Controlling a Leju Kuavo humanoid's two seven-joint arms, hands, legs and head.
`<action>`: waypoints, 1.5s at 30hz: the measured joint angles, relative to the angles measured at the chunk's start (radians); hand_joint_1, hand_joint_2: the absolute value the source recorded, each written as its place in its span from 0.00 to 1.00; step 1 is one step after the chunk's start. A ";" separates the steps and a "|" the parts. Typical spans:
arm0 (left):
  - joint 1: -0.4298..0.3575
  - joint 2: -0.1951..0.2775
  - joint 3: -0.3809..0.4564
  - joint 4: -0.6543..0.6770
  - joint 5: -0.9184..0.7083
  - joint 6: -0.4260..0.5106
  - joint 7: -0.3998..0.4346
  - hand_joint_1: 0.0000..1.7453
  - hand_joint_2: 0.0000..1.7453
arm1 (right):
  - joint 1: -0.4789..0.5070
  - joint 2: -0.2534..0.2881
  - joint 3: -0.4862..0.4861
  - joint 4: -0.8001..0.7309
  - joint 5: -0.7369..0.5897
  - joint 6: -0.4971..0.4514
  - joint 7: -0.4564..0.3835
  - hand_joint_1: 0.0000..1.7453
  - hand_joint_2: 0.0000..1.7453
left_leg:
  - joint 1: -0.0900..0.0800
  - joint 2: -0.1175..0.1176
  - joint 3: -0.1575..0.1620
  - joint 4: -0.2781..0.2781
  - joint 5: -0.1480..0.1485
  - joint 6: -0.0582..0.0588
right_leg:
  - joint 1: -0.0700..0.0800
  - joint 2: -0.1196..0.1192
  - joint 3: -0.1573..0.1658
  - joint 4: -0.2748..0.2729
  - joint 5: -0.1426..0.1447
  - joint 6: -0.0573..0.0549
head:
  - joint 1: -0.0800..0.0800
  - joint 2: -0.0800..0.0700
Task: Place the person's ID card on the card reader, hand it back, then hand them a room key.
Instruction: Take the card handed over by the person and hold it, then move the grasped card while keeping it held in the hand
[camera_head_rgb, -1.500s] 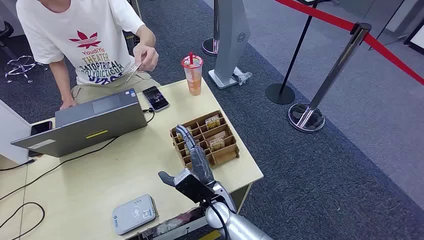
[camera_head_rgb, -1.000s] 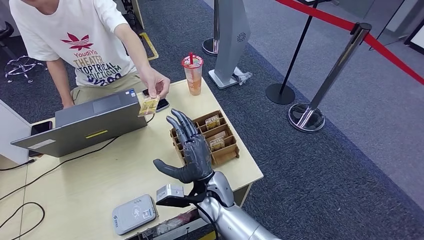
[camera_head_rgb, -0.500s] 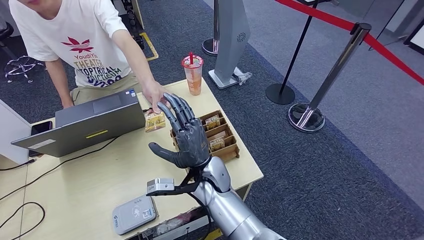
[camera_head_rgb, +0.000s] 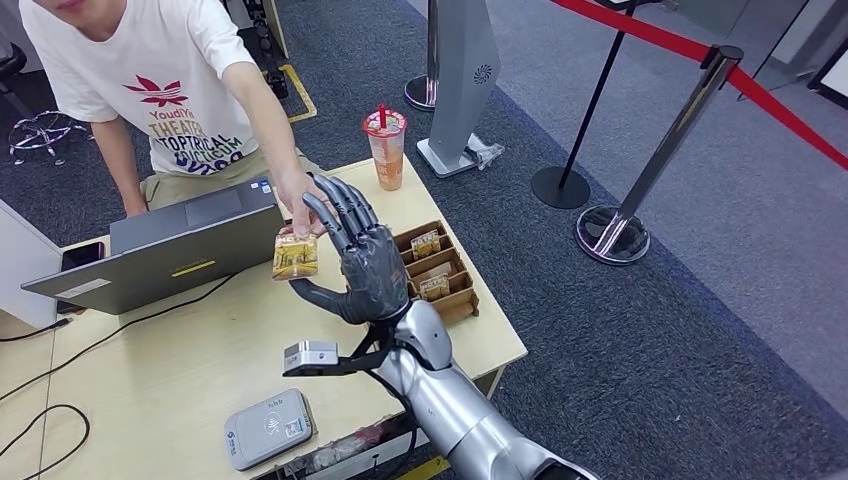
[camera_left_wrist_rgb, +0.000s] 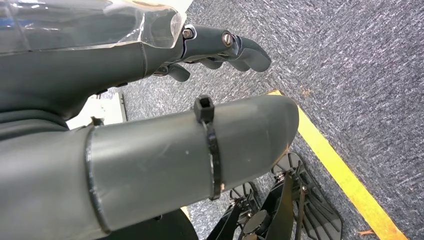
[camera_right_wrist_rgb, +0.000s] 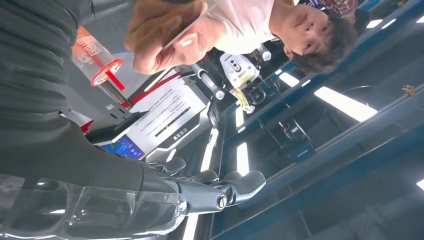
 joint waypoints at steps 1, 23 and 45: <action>0.000 0.000 0.000 0.000 0.002 0.000 0.000 0.00 0.00 | -0.003 0.000 0.000 0.006 -0.004 0.000 0.000 0.47 1.00 | 0.000 0.000 0.000 0.000 0.000 0.000 | 0.000 0.000 0.000 0.000 0.000 0.000 | 0.000 0.000; 0.001 -0.006 0.000 0.000 0.018 0.005 -0.005 0.00 0.00 | -0.032 0.000 0.014 0.069 -0.039 0.000 -0.001 0.99 1.00 | 0.000 0.000 0.000 0.000 0.000 0.000 | 0.000 0.000 0.000 0.000 0.000 0.000 | 0.000 0.000; 0.001 -0.009 0.000 0.000 0.020 0.006 -0.018 0.00 0.00 | -0.038 -0.061 0.142 0.063 -0.523 0.142 0.074 1.00 1.00 | 0.000 0.000 0.000 0.000 0.000 0.000 | 0.000 0.000 0.000 0.000 0.000 0.000 | 0.000 0.000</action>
